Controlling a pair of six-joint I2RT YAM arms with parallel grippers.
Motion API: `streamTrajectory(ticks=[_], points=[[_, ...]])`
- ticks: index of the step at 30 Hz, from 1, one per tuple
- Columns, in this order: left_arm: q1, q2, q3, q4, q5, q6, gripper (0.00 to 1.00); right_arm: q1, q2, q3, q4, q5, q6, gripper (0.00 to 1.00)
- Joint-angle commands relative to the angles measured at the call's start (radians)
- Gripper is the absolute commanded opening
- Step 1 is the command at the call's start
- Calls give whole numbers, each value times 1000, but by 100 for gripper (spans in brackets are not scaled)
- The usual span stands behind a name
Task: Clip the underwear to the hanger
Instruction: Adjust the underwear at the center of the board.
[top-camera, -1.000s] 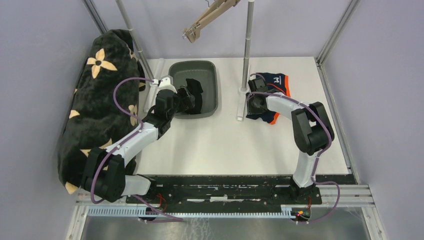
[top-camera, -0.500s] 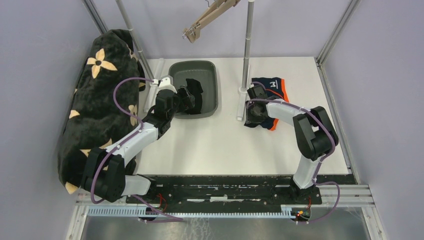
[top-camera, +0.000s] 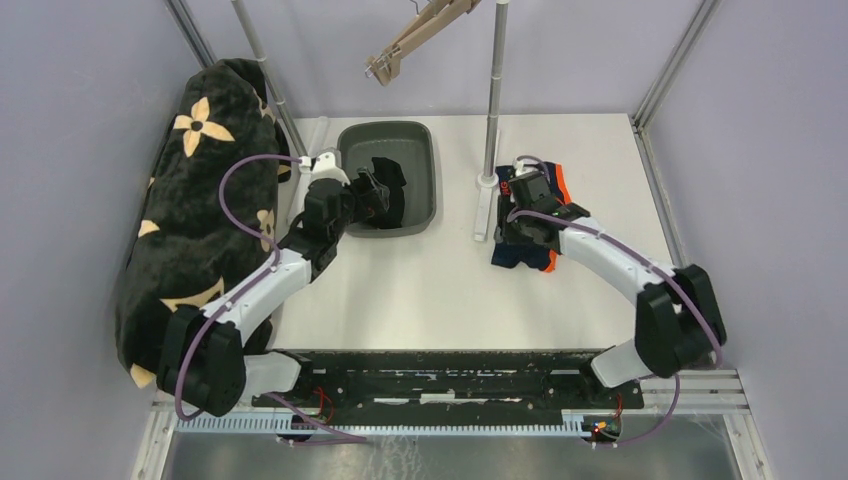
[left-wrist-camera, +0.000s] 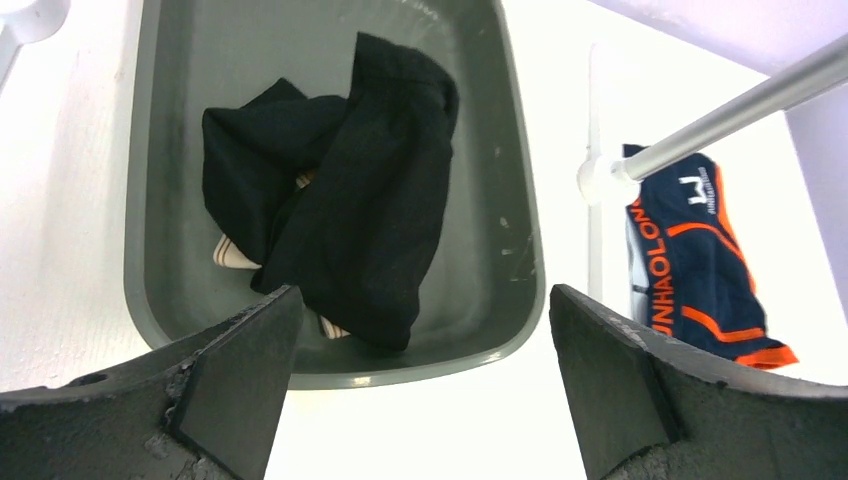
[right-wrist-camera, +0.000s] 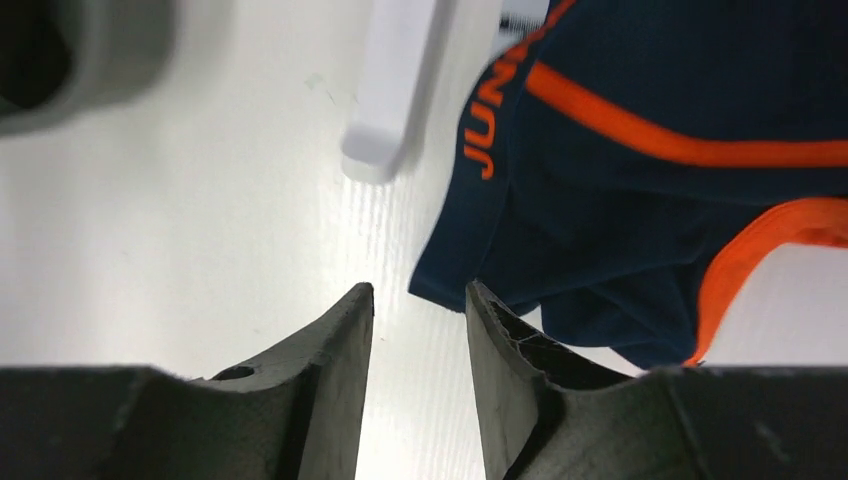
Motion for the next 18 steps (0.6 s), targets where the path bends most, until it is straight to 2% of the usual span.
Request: streamTrajectory(ticks=[1,6,10,15,18], points=[[7,-113,40,68,72,11,99,4,-142,16,74,106,-15,49],[4,-238,105,75,115,84,94,4,-150,47,57,134,-42,50],[3,-300,210,60,121,129,93,4,-144,45,68,125,-47,53],[3,-246,391,71,232,202,97,5,-131,40,72,101,-43,70],[3,-180,515,58,305,252,99,4,-137,33,74,90,-38,72]])
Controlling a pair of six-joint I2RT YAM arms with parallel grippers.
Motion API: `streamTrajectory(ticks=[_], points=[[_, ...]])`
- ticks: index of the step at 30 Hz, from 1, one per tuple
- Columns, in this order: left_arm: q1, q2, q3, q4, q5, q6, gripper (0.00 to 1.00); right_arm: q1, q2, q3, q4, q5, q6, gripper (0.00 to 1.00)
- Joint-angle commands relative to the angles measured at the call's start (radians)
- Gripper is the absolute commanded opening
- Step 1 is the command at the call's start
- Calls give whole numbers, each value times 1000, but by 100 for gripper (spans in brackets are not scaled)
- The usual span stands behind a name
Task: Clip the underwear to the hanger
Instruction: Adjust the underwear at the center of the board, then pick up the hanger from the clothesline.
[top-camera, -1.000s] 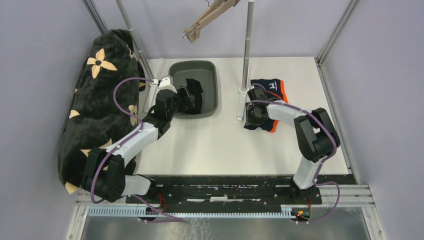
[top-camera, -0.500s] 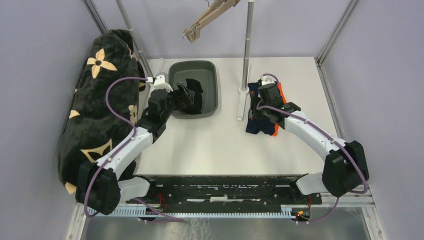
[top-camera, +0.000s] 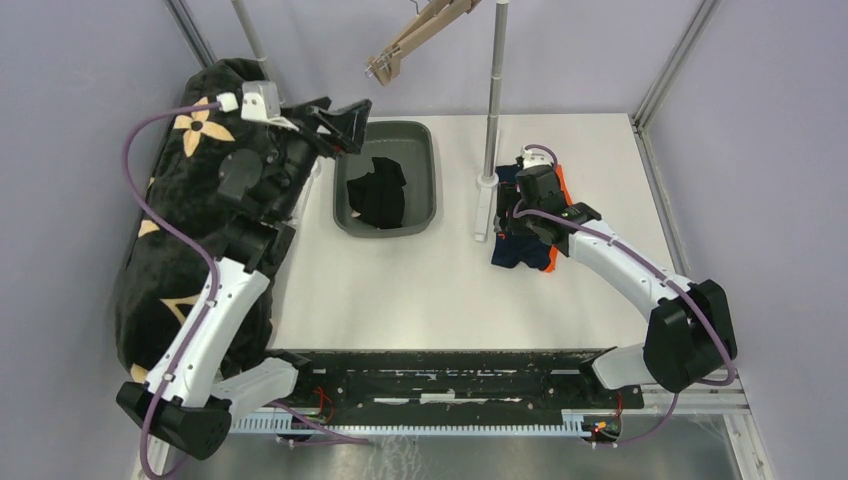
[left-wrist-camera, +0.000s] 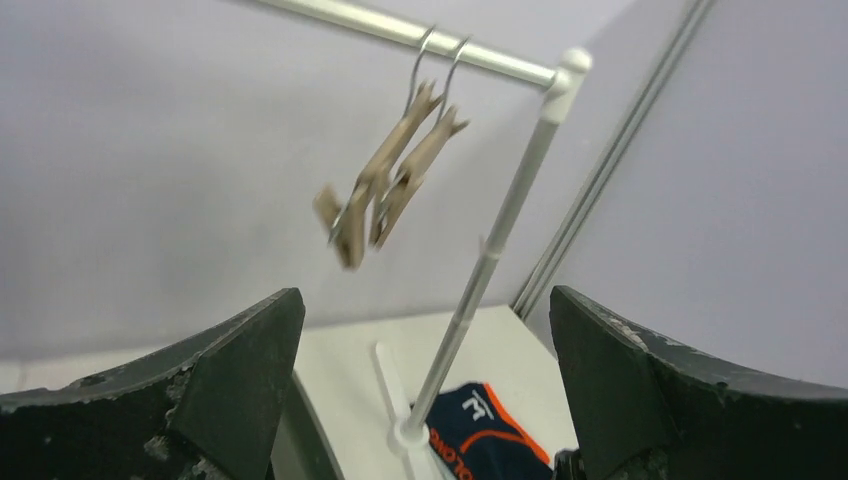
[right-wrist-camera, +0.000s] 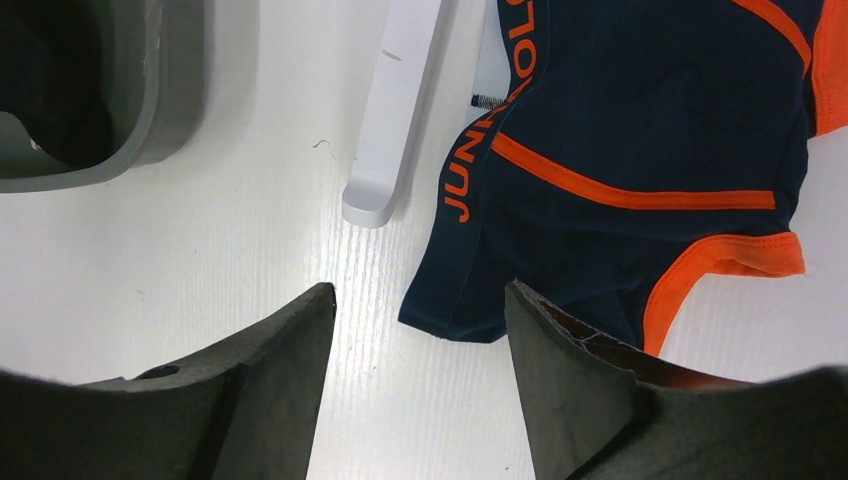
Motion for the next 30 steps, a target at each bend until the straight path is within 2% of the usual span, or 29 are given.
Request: streamTrajectory(ticks=[1,4,9,17,22,30], points=[[1,94,177,25,151,138,100,3,-5,14,30,-9,0,72],[0,206,343,-13,168,191,99,2,-19,5,41,-22,7,72],[0,476,681,-234,190,283,99,3,-38,-11,46,-46,13,72],[0,714,1009,-435,201,329,100,2,-58,-32,55,-48,9,72],[0,740,1029,-477,187,350,96,2,-67,-45,63,-50,10,72],[0,712,965,-455,189,359,88,2,-58,-48,71,-56,13,72]])
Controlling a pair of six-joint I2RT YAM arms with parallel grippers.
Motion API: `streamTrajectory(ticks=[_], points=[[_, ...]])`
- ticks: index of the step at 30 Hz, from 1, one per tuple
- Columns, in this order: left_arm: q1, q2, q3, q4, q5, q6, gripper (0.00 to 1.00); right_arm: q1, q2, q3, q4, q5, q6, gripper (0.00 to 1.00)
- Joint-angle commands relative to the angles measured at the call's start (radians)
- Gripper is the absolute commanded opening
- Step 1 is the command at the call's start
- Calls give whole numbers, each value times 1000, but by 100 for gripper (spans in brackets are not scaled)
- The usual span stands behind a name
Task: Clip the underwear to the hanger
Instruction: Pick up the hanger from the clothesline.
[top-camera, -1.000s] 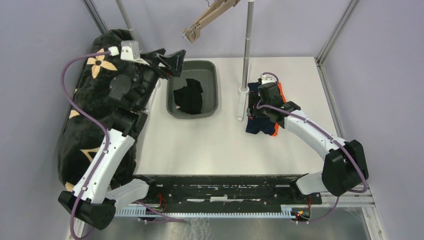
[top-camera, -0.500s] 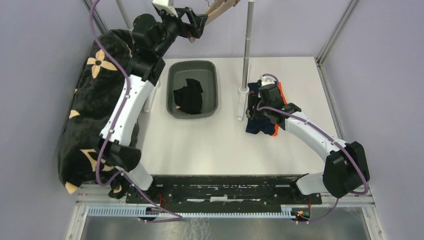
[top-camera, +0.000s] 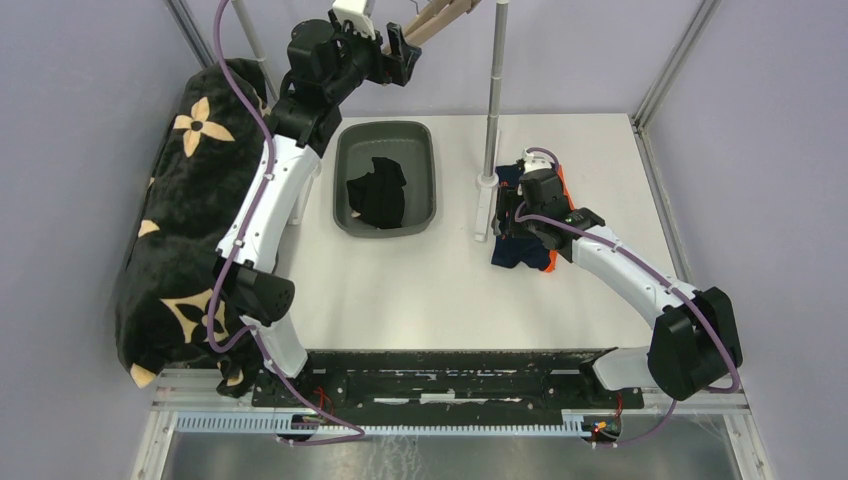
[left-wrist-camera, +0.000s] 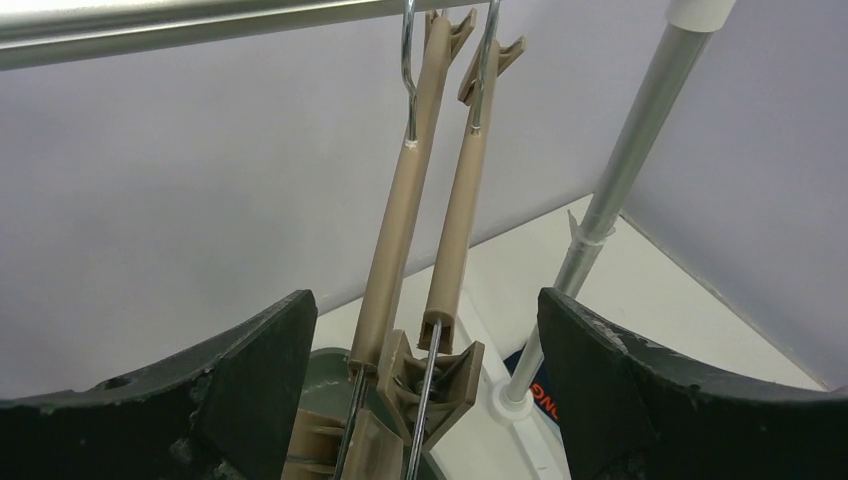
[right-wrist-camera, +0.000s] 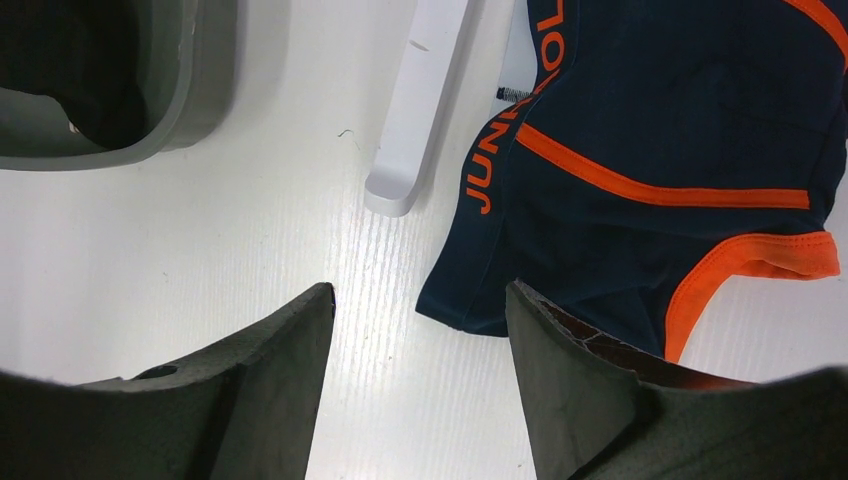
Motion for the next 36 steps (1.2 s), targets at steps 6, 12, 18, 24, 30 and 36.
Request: streamTrajectory(ticks=[6,12,18,24,30,36], points=[[0,-51,-12,33,4,47,79,3,-21,-8,41,-9,9,73],[-1,-63,-24,45,1,49,64,3,-15,-10,45,-14,11,72],[-4,-81,-31,72,-3,43,51,2,-15,-9,47,-18,12,72],[-5,-98,-23,99,-10,37,33,2,-13,-6,49,-23,11,72],[-6,-90,5,106,-10,32,11,3,-9,-3,49,-26,9,73],[-6,-81,18,99,-13,29,3,2,-11,-1,49,-24,6,73]])
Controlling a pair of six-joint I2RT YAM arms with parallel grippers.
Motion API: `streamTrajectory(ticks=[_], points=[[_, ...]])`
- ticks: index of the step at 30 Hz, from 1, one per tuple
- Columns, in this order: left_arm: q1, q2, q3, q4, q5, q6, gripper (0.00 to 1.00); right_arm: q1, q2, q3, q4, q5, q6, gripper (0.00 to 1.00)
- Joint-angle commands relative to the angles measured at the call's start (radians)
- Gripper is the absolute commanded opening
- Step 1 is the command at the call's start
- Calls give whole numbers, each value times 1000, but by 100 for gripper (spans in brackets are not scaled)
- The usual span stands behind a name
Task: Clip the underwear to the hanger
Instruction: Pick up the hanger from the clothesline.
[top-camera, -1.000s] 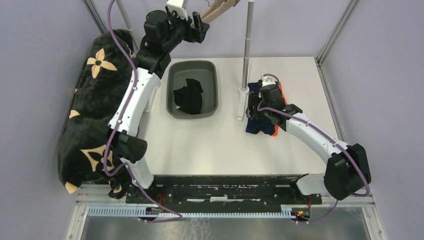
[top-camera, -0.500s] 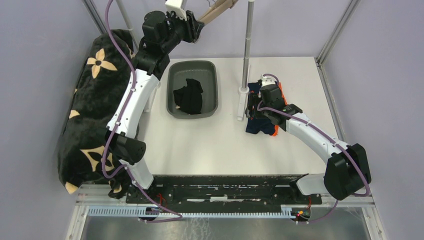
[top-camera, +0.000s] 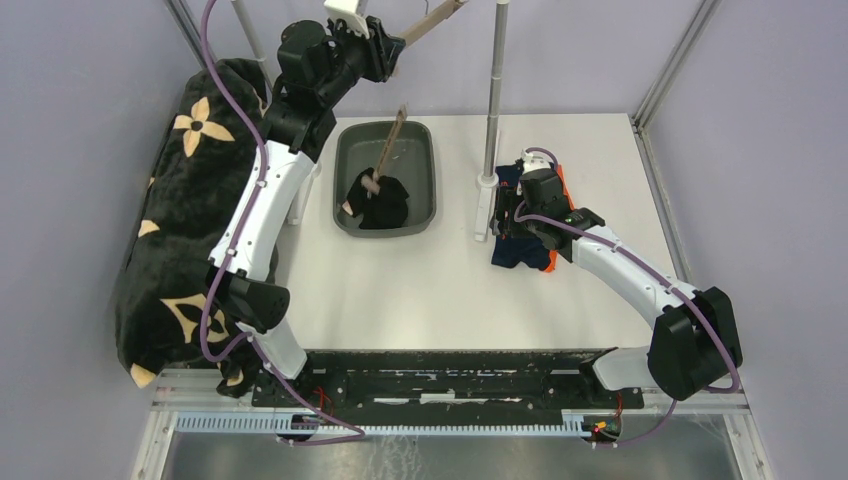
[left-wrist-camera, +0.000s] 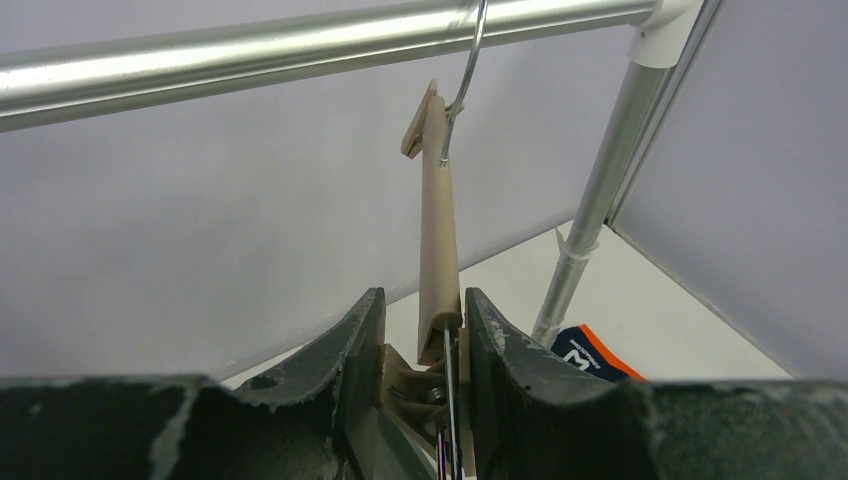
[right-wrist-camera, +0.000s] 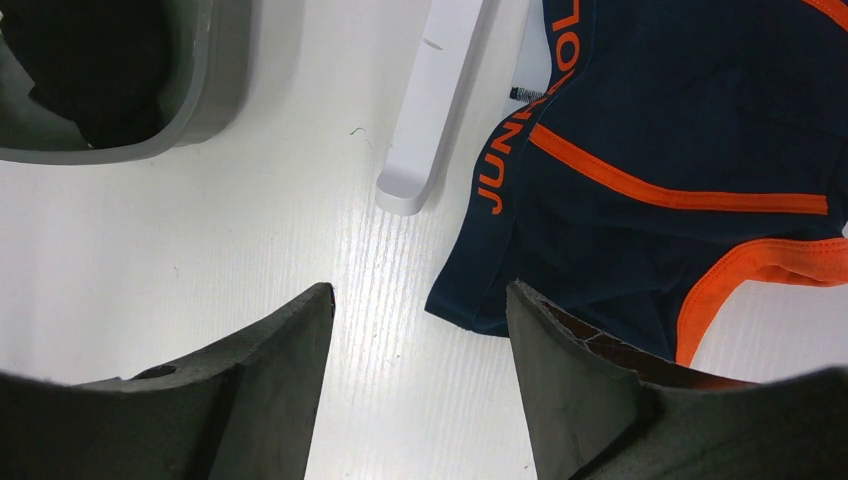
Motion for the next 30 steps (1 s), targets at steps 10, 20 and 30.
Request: streamTrajectory(ticks=[10,20,30], points=[[-6,-29,56,64,-3,14,3,2,-16,1,37,0,4,73],[-5,-34,55,64,-4,11,3,2,-19,-2,33,0,6,73],[-6,-34,54,69,-5,9,3,2,-20,-1,33,-1,5,73]])
